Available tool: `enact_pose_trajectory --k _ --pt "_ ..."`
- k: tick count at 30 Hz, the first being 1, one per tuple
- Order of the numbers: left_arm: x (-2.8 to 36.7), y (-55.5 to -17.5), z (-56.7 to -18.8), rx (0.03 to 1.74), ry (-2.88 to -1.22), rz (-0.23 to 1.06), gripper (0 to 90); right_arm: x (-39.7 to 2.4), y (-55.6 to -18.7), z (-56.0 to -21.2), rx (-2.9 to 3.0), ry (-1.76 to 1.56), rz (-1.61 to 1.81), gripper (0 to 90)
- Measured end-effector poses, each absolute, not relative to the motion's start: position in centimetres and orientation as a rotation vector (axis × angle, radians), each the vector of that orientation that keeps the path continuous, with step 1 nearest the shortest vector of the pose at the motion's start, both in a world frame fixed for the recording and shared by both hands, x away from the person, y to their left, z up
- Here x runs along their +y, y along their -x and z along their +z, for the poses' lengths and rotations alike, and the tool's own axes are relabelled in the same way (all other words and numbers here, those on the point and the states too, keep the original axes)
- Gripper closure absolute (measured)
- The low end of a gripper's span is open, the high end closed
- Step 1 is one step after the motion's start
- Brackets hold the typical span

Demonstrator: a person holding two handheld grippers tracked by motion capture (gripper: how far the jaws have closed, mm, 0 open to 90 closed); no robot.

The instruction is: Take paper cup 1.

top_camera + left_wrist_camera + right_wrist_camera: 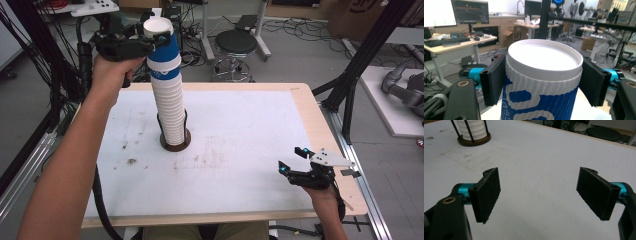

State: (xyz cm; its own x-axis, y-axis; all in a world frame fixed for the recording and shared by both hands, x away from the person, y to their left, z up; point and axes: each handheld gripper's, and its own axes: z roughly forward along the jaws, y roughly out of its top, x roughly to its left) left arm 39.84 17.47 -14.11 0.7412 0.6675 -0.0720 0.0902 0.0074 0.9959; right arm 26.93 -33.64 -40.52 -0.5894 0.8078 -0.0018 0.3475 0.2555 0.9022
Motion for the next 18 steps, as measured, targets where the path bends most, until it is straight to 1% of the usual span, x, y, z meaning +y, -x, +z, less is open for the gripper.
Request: enact_pose_trajectory --k 11,18 --pt "18.7 -38.5 -12.1 0.629 -1.440 0.505 28.7 -33.6 -26.9 -40.5 2.063 -1.045 1.300 19.6" --pt "19.8 -36.8 -11.0 0.604 -1.429 0.549 28.8 -33.6 -26.9 -40.5 2.064 -1.049 1.299 19.6"
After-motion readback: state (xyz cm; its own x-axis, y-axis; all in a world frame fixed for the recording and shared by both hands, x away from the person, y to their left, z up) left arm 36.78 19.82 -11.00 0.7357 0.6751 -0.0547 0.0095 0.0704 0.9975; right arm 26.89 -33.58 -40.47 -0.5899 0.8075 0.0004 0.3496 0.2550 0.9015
